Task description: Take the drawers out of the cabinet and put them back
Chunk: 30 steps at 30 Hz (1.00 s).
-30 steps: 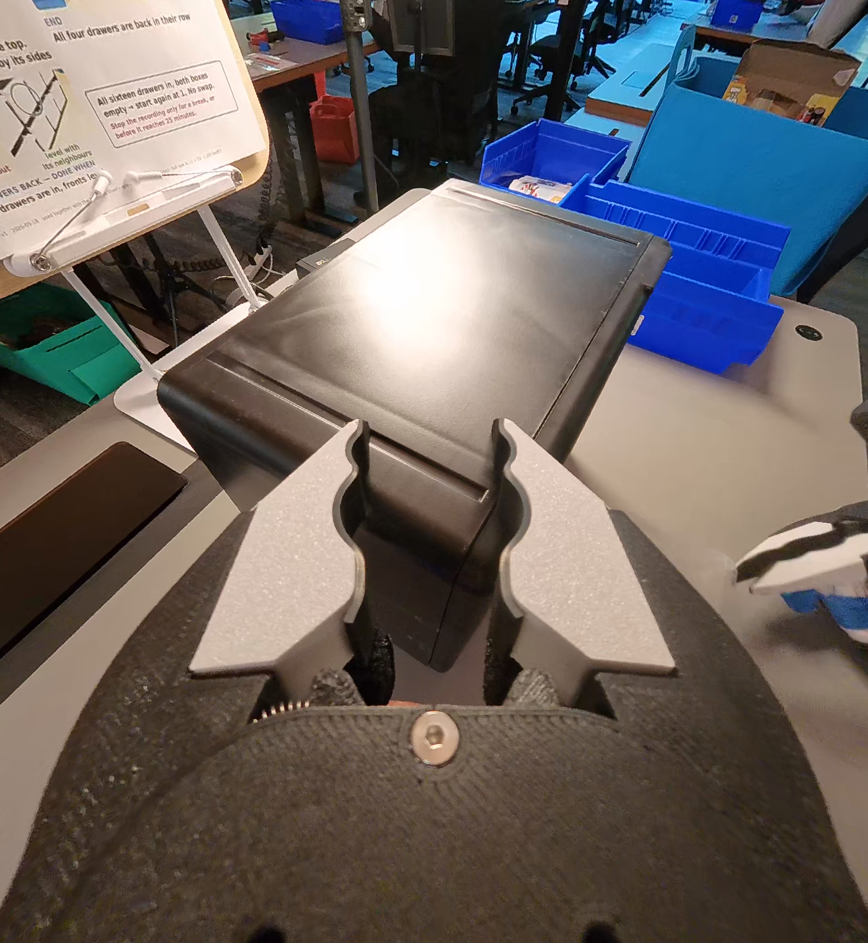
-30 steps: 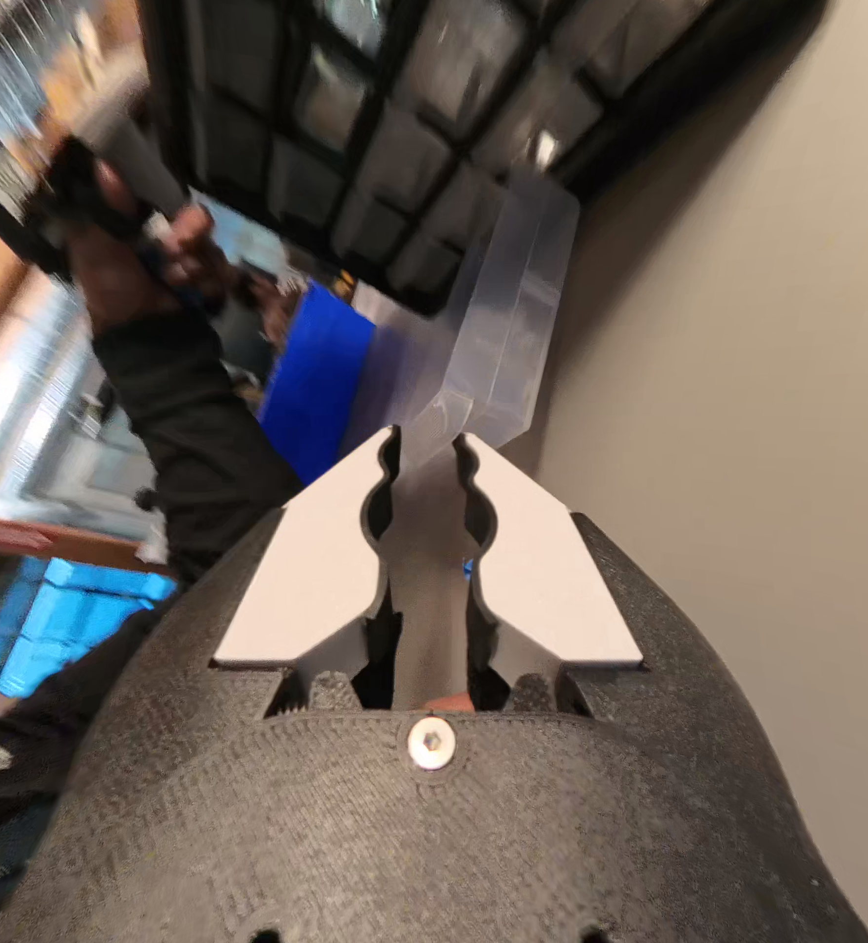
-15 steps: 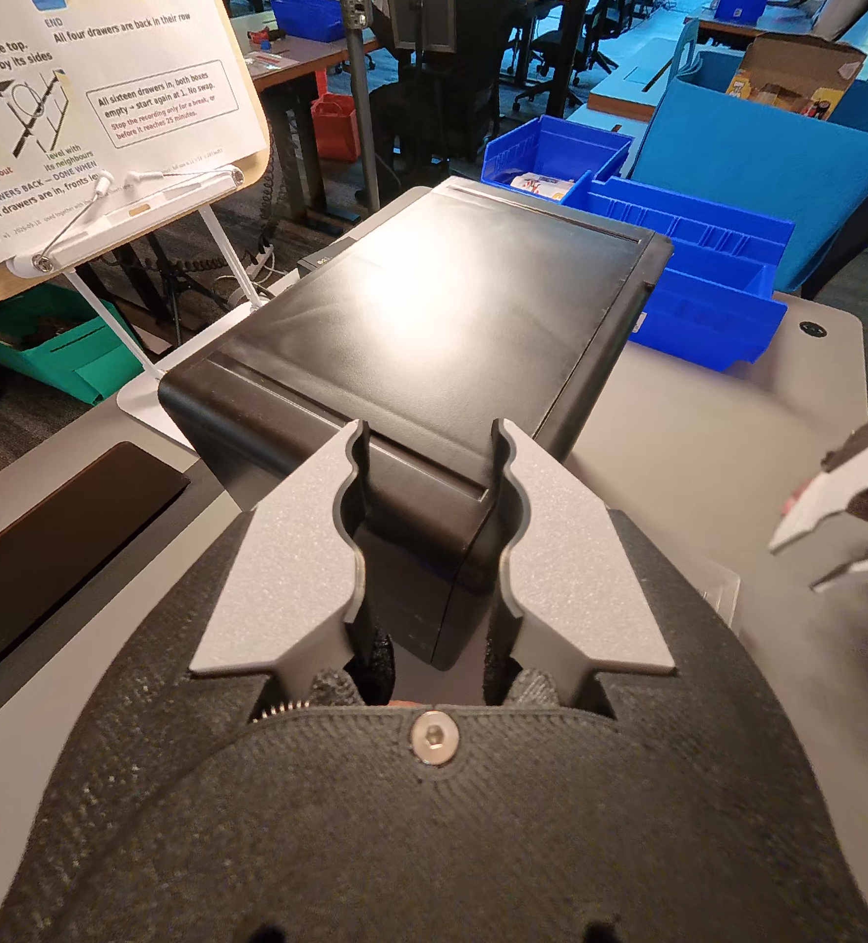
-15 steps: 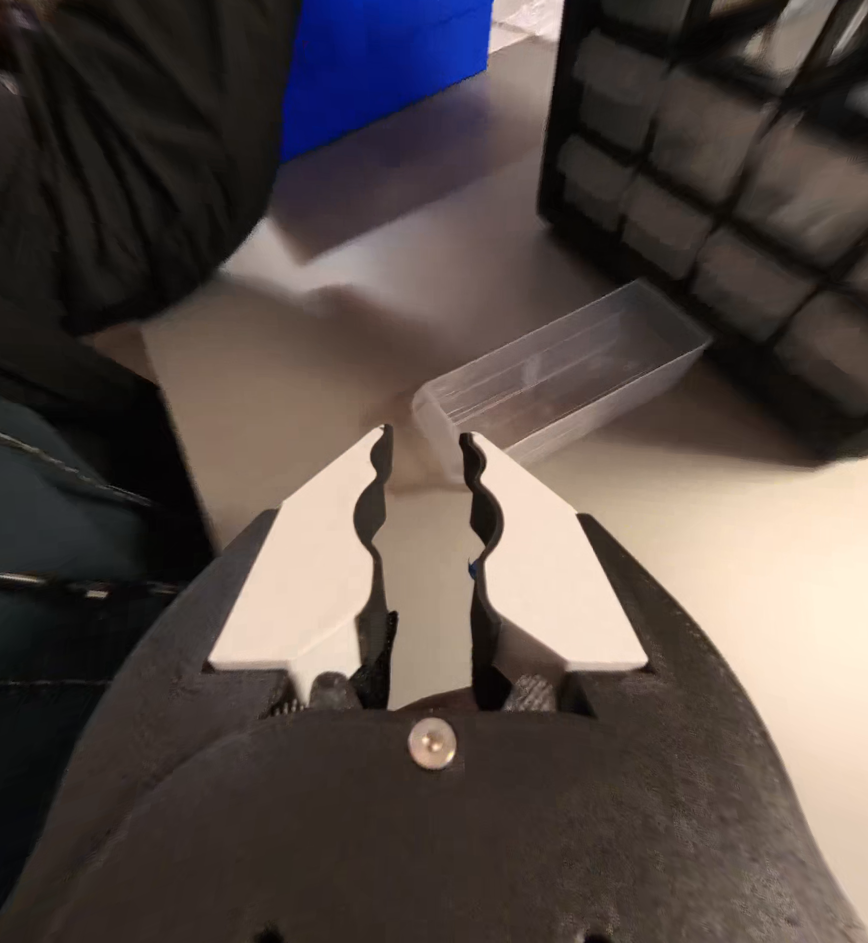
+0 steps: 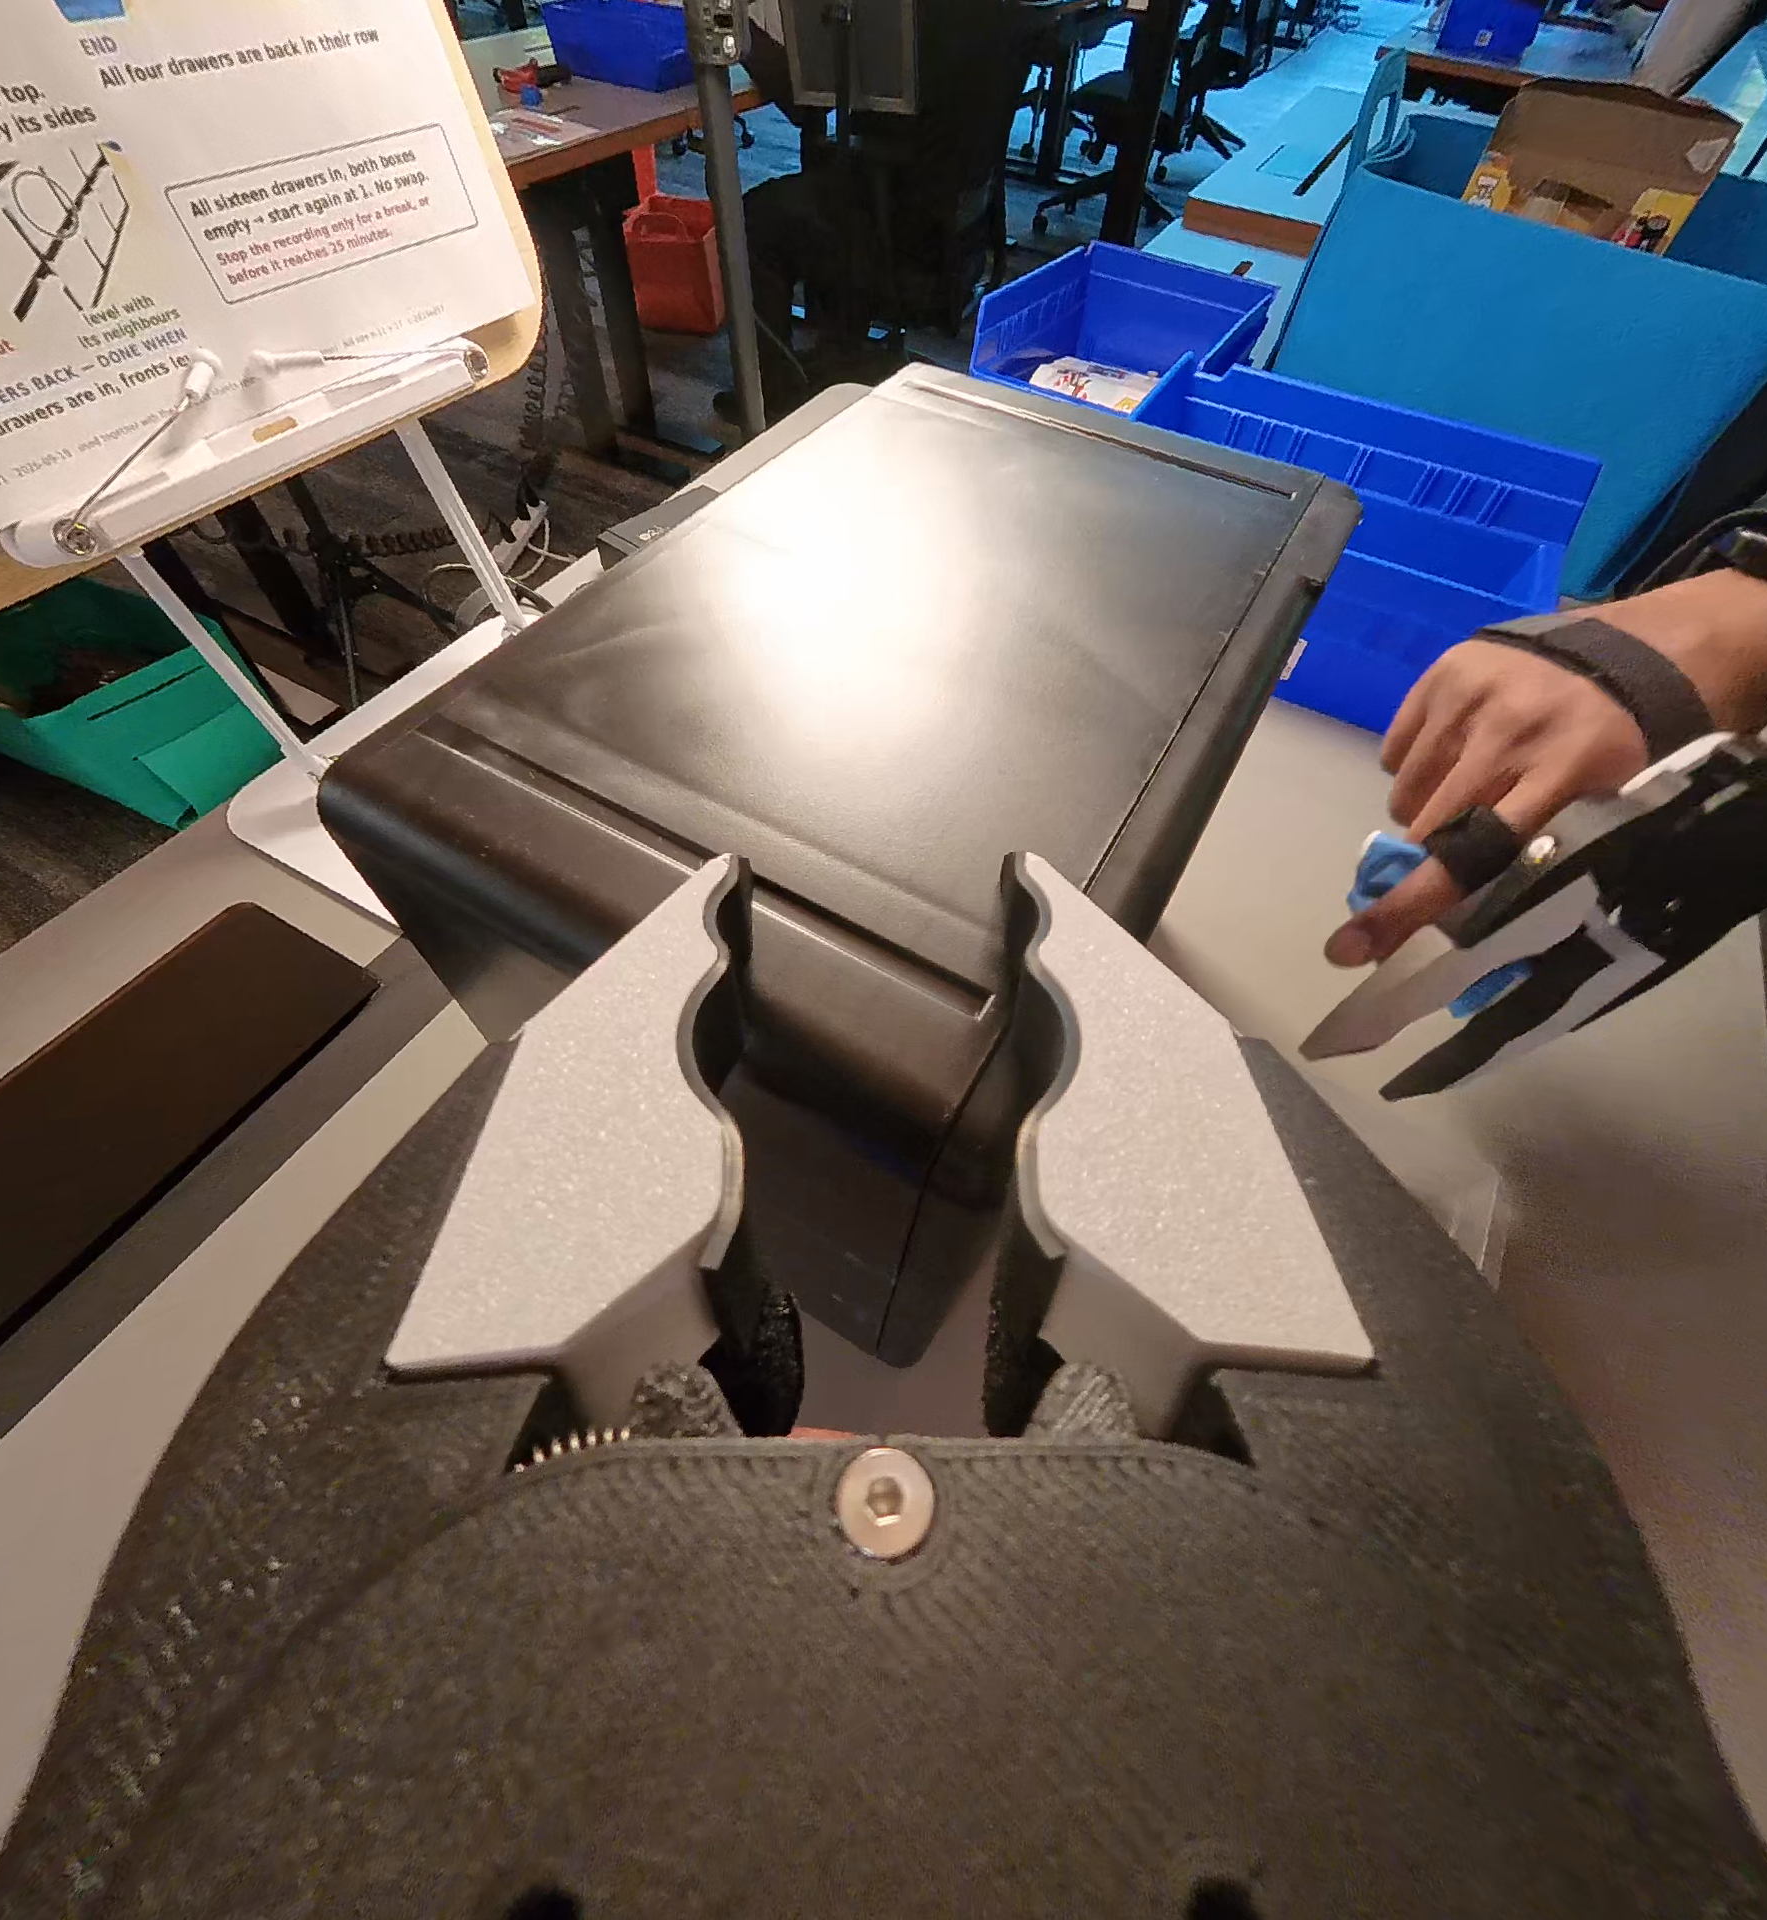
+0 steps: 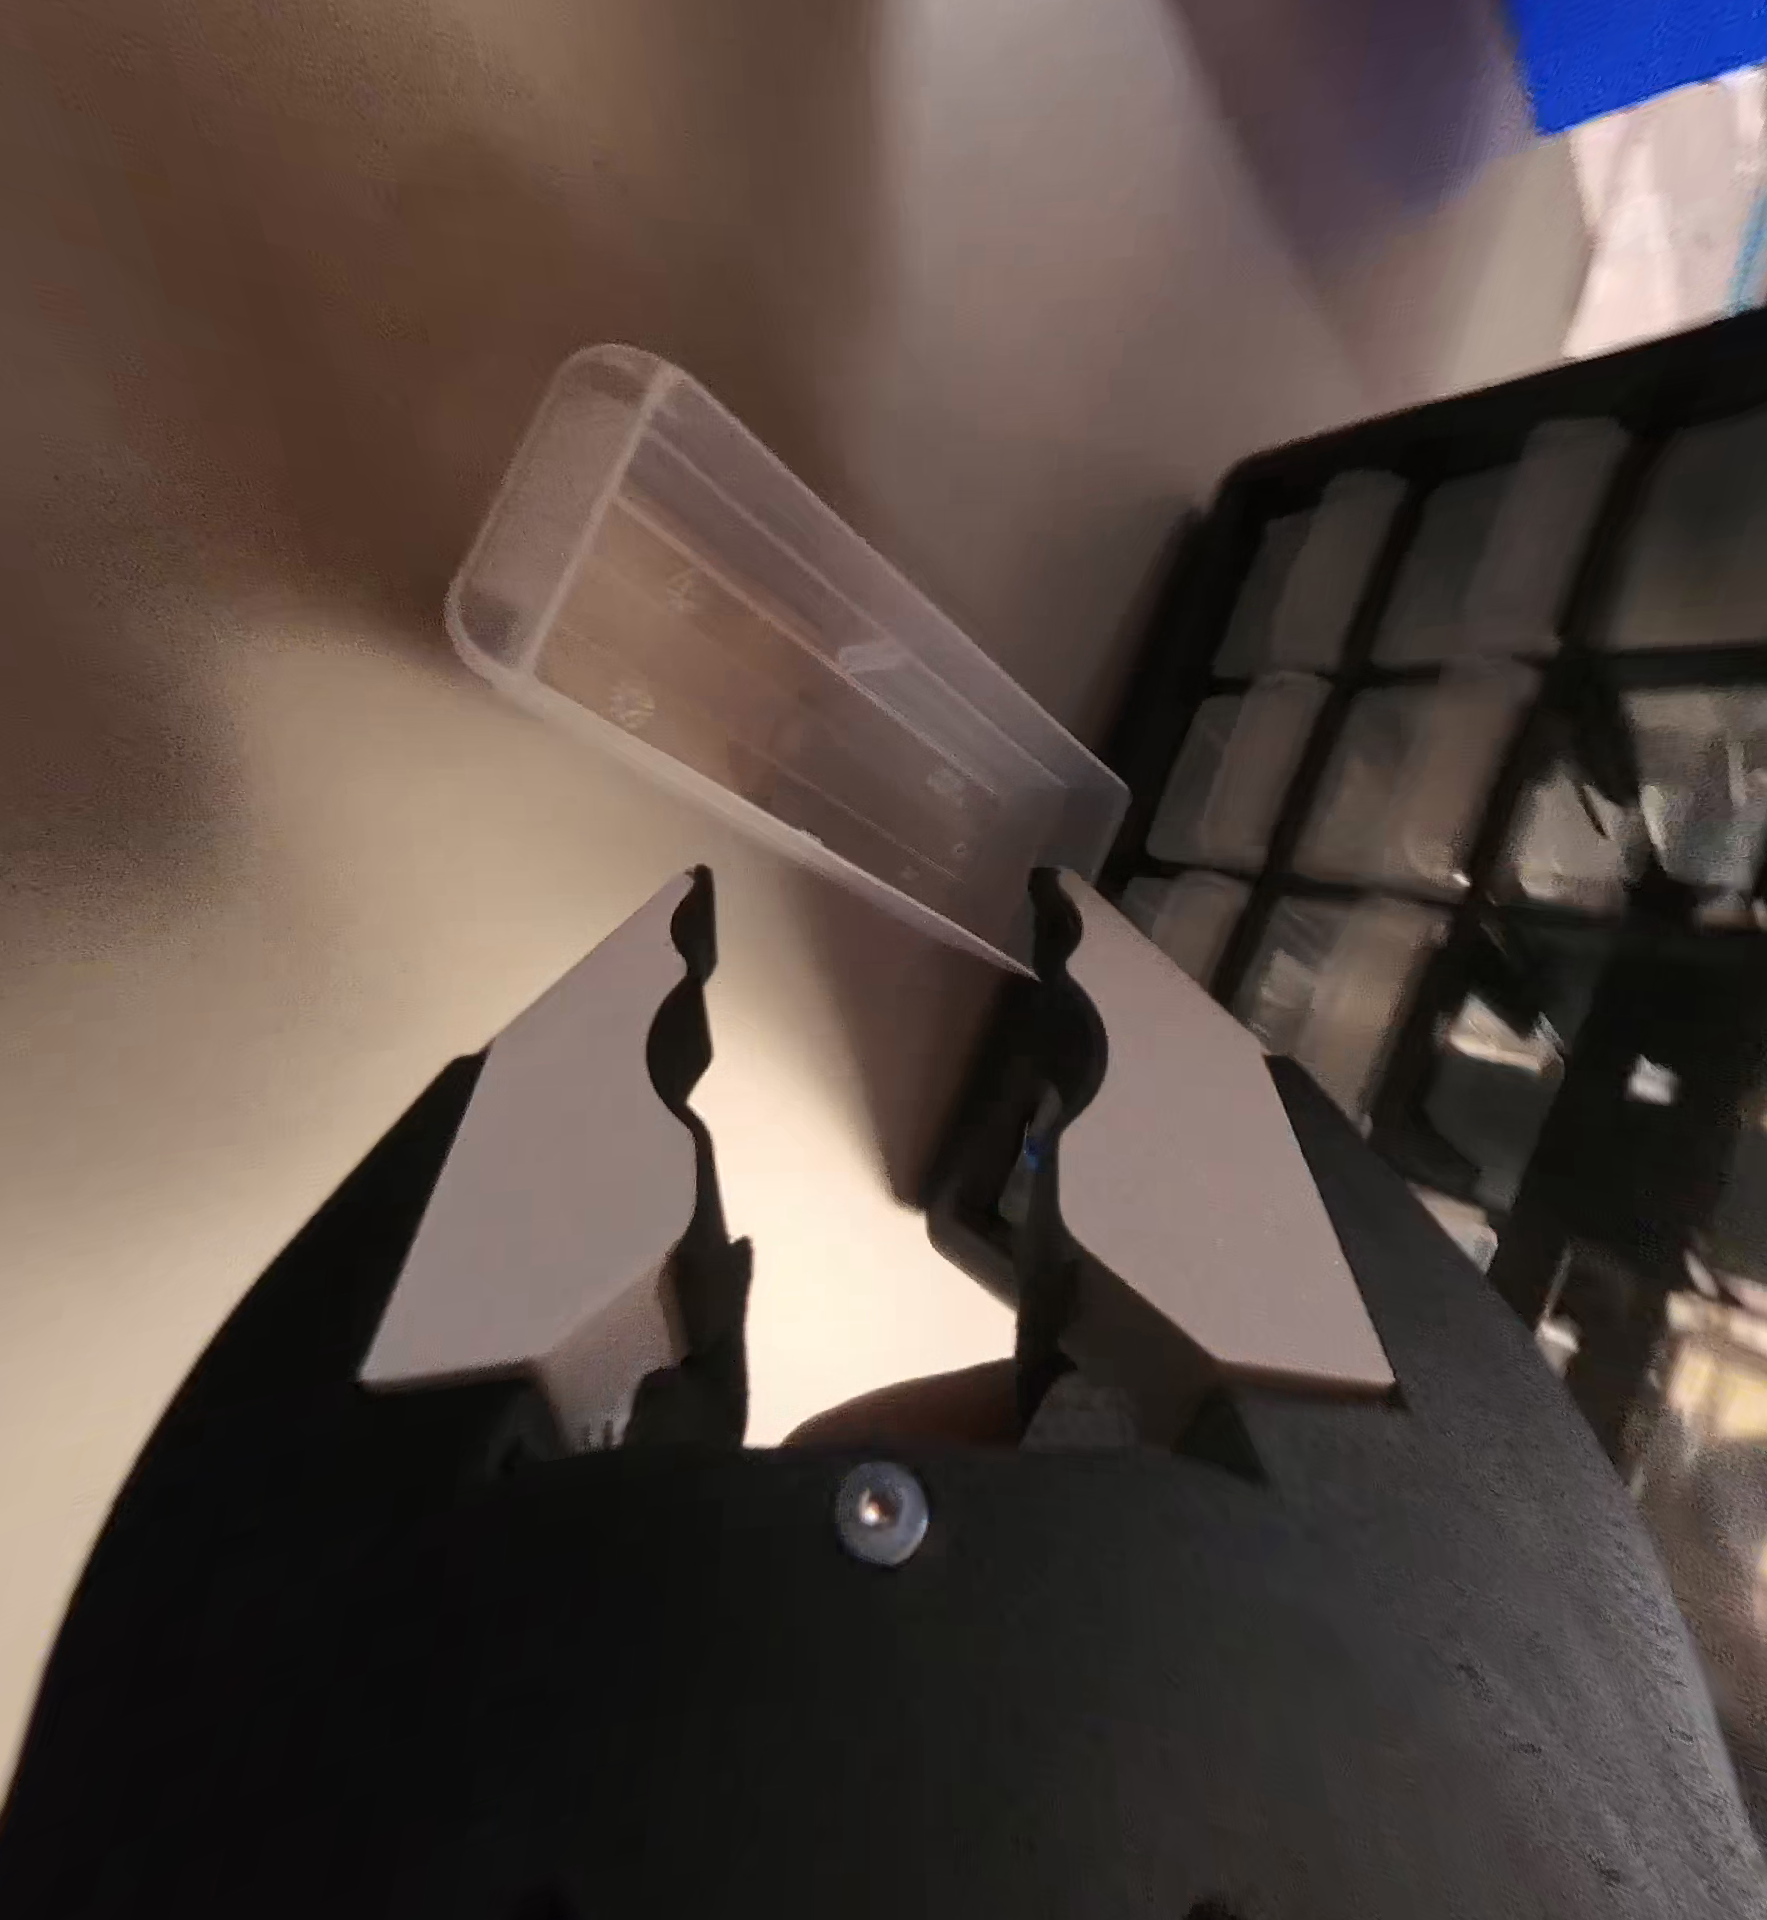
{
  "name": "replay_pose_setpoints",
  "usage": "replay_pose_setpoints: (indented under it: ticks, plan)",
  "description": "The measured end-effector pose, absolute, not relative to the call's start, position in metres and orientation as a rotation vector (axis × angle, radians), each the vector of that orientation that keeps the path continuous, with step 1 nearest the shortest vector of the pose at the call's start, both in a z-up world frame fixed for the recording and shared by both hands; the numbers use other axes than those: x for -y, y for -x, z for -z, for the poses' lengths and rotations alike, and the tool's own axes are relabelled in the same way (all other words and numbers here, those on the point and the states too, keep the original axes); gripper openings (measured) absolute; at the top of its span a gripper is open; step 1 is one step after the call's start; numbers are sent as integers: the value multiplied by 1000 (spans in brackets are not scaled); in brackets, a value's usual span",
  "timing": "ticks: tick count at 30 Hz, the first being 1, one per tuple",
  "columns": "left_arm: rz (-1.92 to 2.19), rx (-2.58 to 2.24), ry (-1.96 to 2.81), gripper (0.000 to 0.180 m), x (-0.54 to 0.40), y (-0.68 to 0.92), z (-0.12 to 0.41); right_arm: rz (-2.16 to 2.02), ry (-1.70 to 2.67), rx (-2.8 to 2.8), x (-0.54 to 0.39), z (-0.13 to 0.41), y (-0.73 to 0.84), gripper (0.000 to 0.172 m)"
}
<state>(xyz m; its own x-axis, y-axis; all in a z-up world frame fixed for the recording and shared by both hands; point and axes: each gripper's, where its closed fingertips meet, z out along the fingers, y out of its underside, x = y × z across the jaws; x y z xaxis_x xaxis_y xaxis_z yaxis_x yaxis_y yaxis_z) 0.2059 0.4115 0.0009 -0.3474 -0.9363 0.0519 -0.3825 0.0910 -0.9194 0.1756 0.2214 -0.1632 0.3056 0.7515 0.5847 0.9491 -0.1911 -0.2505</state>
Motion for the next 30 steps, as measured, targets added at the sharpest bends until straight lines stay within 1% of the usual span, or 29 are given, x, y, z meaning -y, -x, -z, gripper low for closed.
replay_pose_setpoints:
  ticks: [4,6,12,13,20,25,30]
  plan:
    - [1238,-1797,1296,49,-412,-206,-1,460,2055,1691,-227,186,-174,66]
    - [1239,-1796,1296,49,-411,-206,-1,451,2088,1698,-230,193,-173,60]
    - [1237,-1797,1296,49,-412,-206,-1,491,2256,1567,-220,199,-179,13]
    - [1237,-1797,1296,49,-412,-206,-1,503,2277,1525,-218,197,-180,10]
    - [1228,-1798,1296,49,-412,-206,-1,494,2359,1298,-171,168,-179,5]
    - [1228,-1798,1296,49,-412,-206,-1,692,2323,1171,-132,108,-217,5]
    - [1221,-1797,1296,49,-412,-206,-1,927,2413,958,-71,51,-302,5]
